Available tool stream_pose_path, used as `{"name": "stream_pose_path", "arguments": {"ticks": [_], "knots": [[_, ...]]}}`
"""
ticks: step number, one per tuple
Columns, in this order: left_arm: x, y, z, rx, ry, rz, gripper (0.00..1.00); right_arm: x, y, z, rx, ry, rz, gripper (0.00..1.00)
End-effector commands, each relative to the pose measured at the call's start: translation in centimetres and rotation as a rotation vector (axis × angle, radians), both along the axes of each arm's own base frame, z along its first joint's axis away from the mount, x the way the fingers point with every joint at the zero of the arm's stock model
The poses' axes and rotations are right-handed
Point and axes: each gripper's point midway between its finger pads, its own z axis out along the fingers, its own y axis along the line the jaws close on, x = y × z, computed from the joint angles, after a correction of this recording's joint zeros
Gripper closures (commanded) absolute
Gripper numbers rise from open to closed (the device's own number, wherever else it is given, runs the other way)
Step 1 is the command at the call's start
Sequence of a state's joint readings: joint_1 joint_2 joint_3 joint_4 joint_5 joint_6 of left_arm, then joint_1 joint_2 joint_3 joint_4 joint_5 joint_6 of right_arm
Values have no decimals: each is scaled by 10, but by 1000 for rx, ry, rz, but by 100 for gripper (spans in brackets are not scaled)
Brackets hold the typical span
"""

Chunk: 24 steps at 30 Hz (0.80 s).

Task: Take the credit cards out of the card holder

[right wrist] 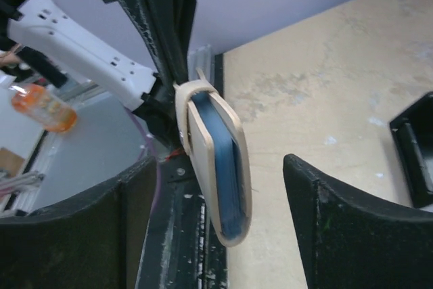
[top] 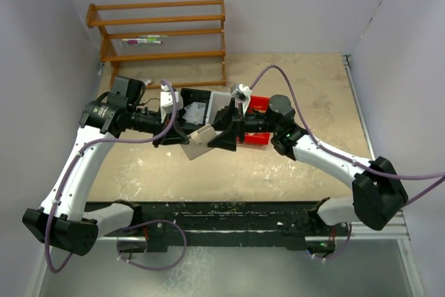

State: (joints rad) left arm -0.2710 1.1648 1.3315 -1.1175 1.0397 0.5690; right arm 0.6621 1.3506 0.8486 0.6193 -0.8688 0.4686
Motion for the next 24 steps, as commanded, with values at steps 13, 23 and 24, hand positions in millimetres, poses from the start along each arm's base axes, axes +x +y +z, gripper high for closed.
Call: {"name": "stream_pose_path", "arguments": {"ticks": [13,23,24], "knots": [[51,13,-6,94,-199,182,27,17,10,15,-17,120,-116,100],[58,28,-30,180,-290,224,16,50,38,-7,-199,349,-444,100],[56,29,-33,191,-288,217,16,51,41,-7,-201,366,-462,100]]}}
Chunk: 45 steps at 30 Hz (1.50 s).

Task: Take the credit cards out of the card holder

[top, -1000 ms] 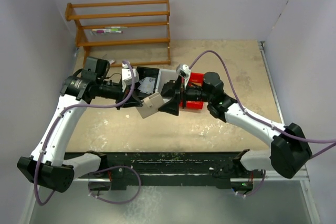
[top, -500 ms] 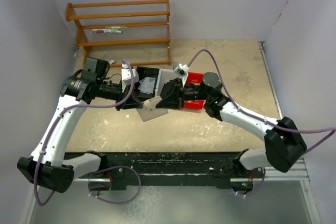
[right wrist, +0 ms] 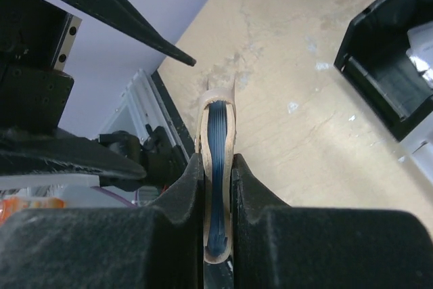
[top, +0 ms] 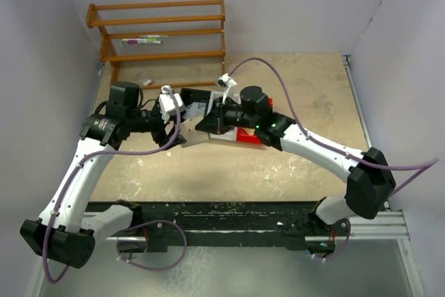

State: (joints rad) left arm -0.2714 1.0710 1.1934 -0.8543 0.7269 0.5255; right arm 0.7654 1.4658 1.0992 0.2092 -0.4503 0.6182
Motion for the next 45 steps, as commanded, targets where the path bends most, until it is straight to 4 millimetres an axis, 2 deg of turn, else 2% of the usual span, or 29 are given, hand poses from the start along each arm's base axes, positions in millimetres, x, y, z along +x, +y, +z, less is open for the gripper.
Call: {"name": "stream_pose_path", "arguments": {"ticks": [1,8,14,18,25,32,39,41,43,45], "knots": [[3,4,-10,50,-44,-14,16,9,12,11,-24,60,-152,100],[5,11,-18,98,-65,-5,17,-2,41,23,-6,94,-139,100],[7,15,-32,124,-48,13,24,-10,57,30,13,109,-143,100],[15,21,-33,143,-73,67,37,-15,66,31,6,105,-139,100],[21,32,-37,188,-114,121,71,-20,71,25,-22,107,-144,100],[23,37,-42,197,-105,164,85,-22,72,27,-25,103,-152,100],[34,52,-31,236,-171,256,88,-29,63,14,-68,107,-133,100],[34,54,-28,236,-178,265,84,-30,60,14,-70,81,-127,100],[34,54,-27,233,-173,269,74,-32,58,16,-70,60,-109,100],[33,53,-25,226,-171,270,69,-37,59,16,-76,47,-75,100]]}}
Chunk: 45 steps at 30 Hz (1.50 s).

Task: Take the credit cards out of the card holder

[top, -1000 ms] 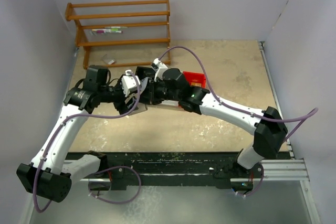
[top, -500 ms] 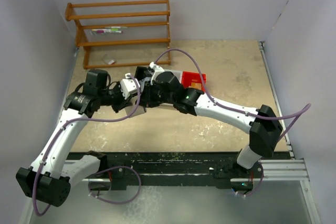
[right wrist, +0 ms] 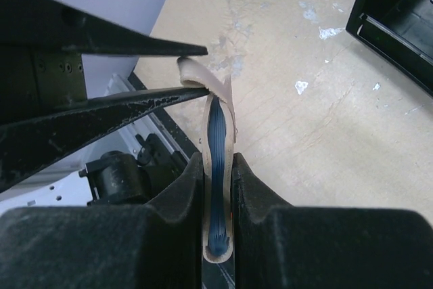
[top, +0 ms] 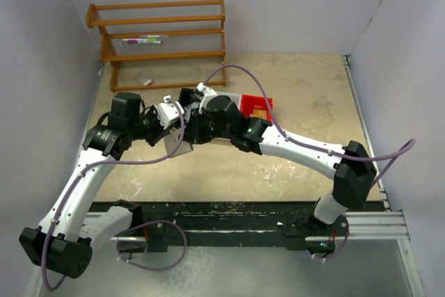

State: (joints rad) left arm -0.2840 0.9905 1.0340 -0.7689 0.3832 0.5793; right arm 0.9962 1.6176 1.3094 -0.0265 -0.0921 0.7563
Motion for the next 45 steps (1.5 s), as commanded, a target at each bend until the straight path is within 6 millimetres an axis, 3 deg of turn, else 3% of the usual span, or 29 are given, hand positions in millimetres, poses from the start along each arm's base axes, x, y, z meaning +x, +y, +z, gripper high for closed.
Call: {"name": "stream_pose_path", "arguments": {"ticks": [1,10,13,15,22,30,37,42,44,45], "knots": [[10,3,21,-17,-71,48,67,-14,2,43,88,-90,90,100],[-9,-14,47,-122,-61,-27,66,-29,-3,49,120,-154,192,100],[-19,-21,55,-154,-45,-73,49,-33,-11,53,138,-176,224,100],[-22,-22,59,-158,-45,-84,44,-36,-16,57,150,-200,243,100],[-49,-35,52,-195,62,-206,45,-49,-28,69,190,-272,327,100],[-69,-47,65,-258,119,-289,47,-64,-35,68,165,-310,434,100],[-76,-43,51,-212,166,-322,68,-57,-43,72,153,-332,430,100],[-71,-37,40,-166,156,-304,67,-59,-41,73,149,-333,459,100],[-64,-33,39,-148,127,-276,54,-59,-40,73,144,-332,465,100],[-58,-31,40,-138,106,-253,53,-59,-40,72,141,-331,467,100]]}}
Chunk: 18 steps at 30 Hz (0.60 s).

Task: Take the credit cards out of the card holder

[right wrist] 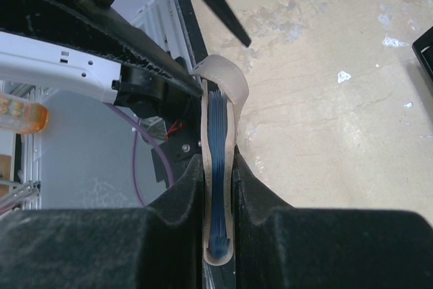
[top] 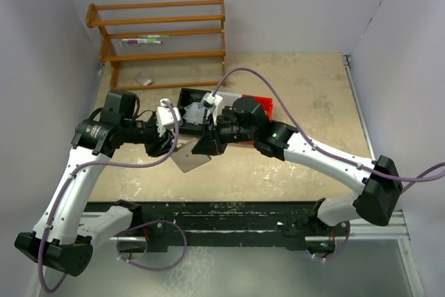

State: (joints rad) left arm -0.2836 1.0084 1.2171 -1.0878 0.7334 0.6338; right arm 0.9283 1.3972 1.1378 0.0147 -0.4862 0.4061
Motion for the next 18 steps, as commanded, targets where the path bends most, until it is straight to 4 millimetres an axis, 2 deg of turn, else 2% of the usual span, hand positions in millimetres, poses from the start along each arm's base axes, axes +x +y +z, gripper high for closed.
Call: {"name": "stream_pose_path", "arguments": {"ticks": [1,5,12,15,18], "knots": [[16,9,2,40,-101,53,52,-4,3,43,87,-83,53,100],[36,20,6,74,-198,140,52,-5,4,41,82,-82,68,100],[44,21,14,65,-235,173,64,-8,7,39,76,-72,99,100],[44,20,17,49,-244,172,68,-8,8,38,75,-70,103,100],[34,12,21,12,-215,133,69,-9,8,37,77,-70,110,100]]}}
